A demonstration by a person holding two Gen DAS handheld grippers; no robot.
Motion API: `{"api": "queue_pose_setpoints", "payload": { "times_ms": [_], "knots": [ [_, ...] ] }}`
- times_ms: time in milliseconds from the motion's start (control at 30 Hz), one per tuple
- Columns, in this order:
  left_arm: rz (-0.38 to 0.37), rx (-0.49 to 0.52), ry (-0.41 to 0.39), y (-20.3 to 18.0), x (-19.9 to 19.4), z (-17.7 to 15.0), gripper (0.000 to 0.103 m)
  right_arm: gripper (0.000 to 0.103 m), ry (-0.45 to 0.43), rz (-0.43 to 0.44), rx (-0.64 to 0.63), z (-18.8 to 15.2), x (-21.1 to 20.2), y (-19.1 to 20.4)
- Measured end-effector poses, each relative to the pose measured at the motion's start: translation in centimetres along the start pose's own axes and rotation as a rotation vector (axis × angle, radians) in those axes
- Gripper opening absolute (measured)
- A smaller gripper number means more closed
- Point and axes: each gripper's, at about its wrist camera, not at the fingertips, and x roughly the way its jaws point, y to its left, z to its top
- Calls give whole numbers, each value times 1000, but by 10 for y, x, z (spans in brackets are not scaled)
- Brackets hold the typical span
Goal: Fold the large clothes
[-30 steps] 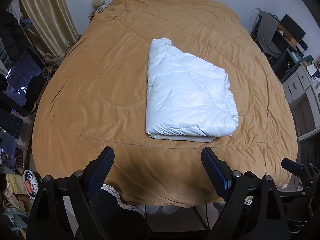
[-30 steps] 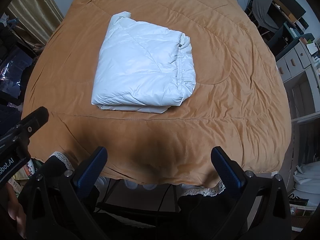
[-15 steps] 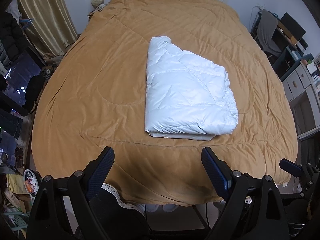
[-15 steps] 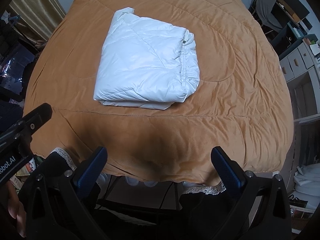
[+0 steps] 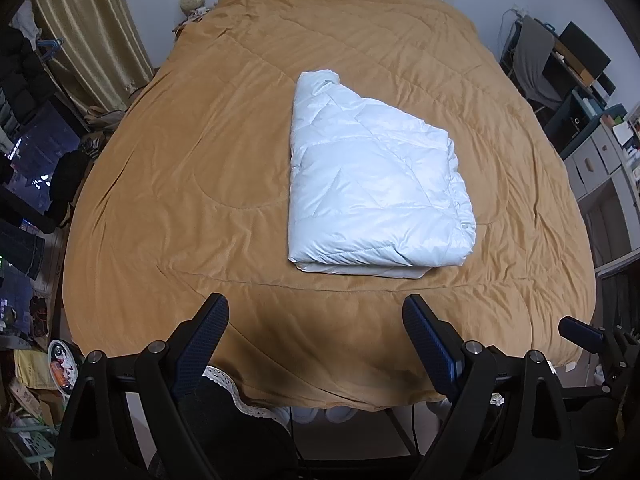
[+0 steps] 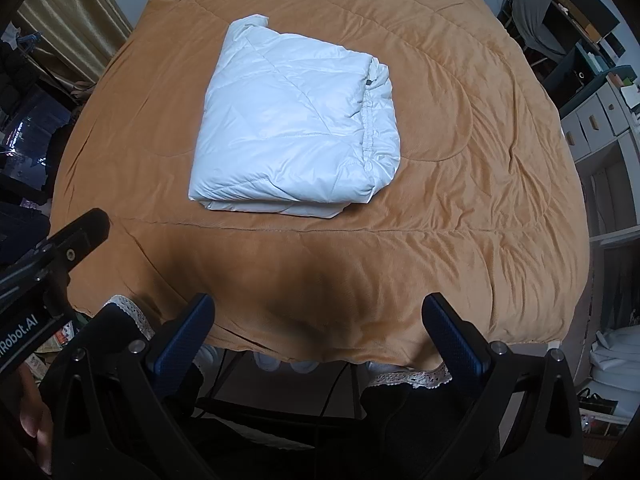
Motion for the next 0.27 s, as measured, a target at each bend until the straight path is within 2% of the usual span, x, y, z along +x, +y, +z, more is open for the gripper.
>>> {"api": "queue_pose_setpoints", "payload": {
  "times_ms": [267],
  "knots": [
    [1,-1,2,0,0,0,89,103,0,0,2,-1,1,0]
  ]
}}
